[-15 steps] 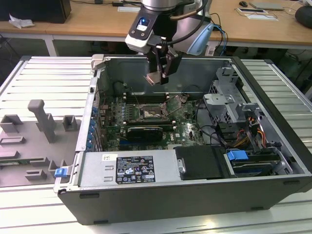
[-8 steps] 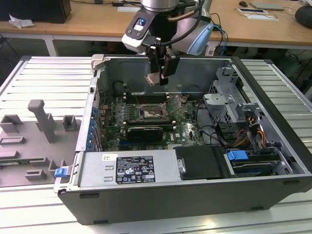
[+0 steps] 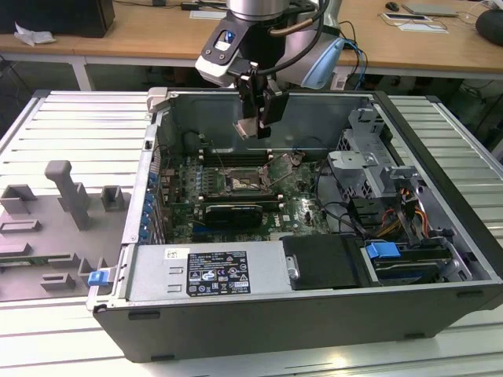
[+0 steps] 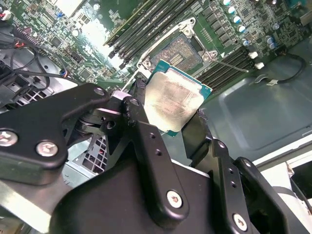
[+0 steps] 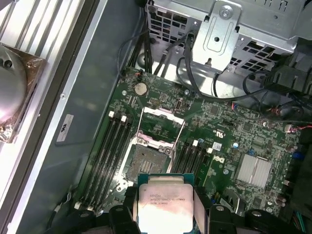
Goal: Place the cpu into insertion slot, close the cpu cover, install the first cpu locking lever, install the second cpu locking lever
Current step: 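Place the cpu into insertion slot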
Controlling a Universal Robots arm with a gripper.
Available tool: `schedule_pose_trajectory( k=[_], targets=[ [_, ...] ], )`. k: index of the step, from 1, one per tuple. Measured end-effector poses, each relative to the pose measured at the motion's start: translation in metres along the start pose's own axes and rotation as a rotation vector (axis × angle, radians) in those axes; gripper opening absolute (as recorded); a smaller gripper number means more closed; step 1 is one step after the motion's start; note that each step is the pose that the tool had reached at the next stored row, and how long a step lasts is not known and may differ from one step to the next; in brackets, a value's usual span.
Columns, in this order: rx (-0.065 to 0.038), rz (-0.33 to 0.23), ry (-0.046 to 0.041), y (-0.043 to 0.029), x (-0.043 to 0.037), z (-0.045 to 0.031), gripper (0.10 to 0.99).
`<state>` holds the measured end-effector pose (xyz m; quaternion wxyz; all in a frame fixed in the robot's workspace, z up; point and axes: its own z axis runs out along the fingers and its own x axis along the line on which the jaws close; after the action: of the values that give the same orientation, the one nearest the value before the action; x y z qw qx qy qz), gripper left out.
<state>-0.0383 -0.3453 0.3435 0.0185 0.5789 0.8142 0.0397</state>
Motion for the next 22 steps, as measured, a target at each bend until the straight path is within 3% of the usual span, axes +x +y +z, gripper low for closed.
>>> schedule_pose_trajectory(
  k=[22],
  targets=[
    [0.0,0.001,-0.0001,-0.0007,-0.0001,0.0077,0.541]
  ],
)
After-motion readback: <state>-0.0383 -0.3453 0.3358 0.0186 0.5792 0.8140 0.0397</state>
